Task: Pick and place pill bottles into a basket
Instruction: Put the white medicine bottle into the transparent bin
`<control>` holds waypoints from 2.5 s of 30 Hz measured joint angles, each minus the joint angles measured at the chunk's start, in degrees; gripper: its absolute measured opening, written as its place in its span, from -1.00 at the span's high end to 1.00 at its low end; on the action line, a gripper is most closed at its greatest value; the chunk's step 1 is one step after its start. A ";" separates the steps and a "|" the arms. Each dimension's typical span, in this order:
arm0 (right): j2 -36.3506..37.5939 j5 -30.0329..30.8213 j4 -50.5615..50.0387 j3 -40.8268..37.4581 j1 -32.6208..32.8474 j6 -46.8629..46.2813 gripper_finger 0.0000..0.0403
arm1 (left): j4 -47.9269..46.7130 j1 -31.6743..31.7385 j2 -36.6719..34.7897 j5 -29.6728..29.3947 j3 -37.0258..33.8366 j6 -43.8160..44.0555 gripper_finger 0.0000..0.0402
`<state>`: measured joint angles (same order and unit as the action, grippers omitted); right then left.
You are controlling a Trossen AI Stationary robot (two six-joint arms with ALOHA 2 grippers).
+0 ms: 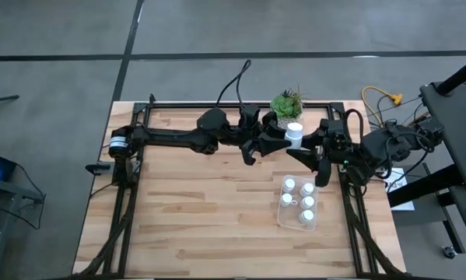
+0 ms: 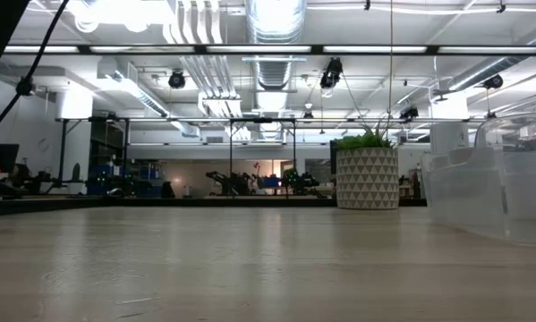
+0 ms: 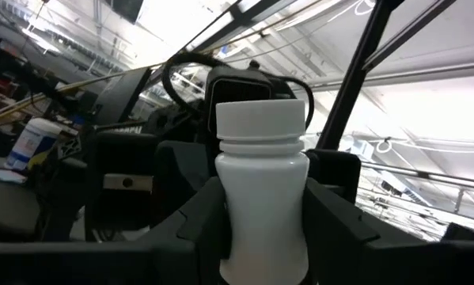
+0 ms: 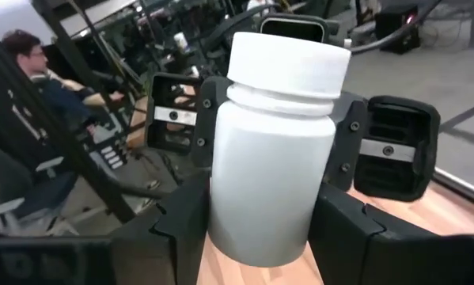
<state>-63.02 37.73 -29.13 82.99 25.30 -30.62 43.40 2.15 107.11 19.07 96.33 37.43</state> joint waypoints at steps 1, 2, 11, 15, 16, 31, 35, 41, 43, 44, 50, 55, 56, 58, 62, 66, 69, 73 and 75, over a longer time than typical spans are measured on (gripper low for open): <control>0.70 -0.36 -0.88 -0.05 0.17 -0.42 0.12 | -0.45 0.00 0.00 0.00 0.02 -0.06 0.39; 1.33 -0.62 -1.71 -0.10 0.22 -0.83 0.11 | -0.78 0.02 0.00 -0.02 0.02 -0.12 0.41; 4.86 0.80 -4.24 0.21 0.11 -1.17 0.03 | -1.21 -0.14 -0.11 2.24 0.00 0.07 0.47; 4.96 0.36 -4.59 0.13 0.15 -0.82 -0.08 | -1.03 0.23 -0.22 3.33 0.00 1.34 0.48; 5.05 0.25 -4.63 0.14 0.19 -0.32 -0.12 | -1.17 0.38 -0.22 4.06 0.06 2.68 0.48; 6.59 -21.55 -13.64 3.00 0.26 8.72 -0.67 | -15.95 1.05 -0.28 35.97 0.04 15.99 0.48; 4.73 -26.33 -13.54 3.05 0.32 12.16 -0.72 | -17.60 1.18 -0.31 43.51 0.04 19.97 0.48; 0.15 -27.29 -13.52 3.05 0.15 15.07 -0.72 | -24.61 1.18 -0.31 48.15 -0.07 20.73 0.48; -1.34 -27.35 -13.46 3.05 0.13 15.72 -0.72 | -25.74 1.18 -0.31 48.27 -0.07 20.74 0.48; -2.11 -27.50 -13.48 3.05 0.15 15.85 -0.71 | -26.28 1.18 -0.31 48.46 -0.07 20.73 0.48; -5.55 -27.83 -11.41 3.05 0.13 17.11 -0.63 | -26.96 1.22 -0.06 49.71 -0.07 21.15 0.48; -8.14 -30.44 -8.57 3.05 -0.40 18.64 -0.62 | -26.85 1.12 0.41 50.13 -0.04 22.24 0.49; -8.70 -31.02 -8.43 3.05 -0.47 18.66 -0.62 | -26.95 1.06 0.54 50.64 -0.04 22.47 0.49; -9.83 -31.81 -8.15 3.05 -0.90 18.87 -0.62 | -27.12 0.86 0.74 50.81 -0.04 23.29 0.49; -11.10 -32.79 -6.52 3.04 -1.55 19.42 -0.62 | -26.93 0.59 0.66 50.88 -0.04 23.52 0.49; -12.22 -33.95 -5.89 3.05 -2.08 19.90 -0.62 | -26.98 0.37 0.66 50.86 0.02 23.52 0.49; -13.14 -34.95 -5.06 3.05 -2.40 20.38 -0.62 | -26.94 0.35 0.66 50.86 0.03 23.52 0.49; -14.19 -35.42 -4.23 3.05 -2.71 20.54 -0.62 | -26.95 0.35 0.66 50.86 0.04 23.58 0.49; -14.54 -35.42 -3.69 3.05 -3.02 20.51 -0.61 | -26.93 0.33 0.66 50.86 0.04 23.54 0.49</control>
<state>-77.57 2.31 -32.82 86.04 22.28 -10.11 16.47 2.48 107.77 69.93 96.38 60.97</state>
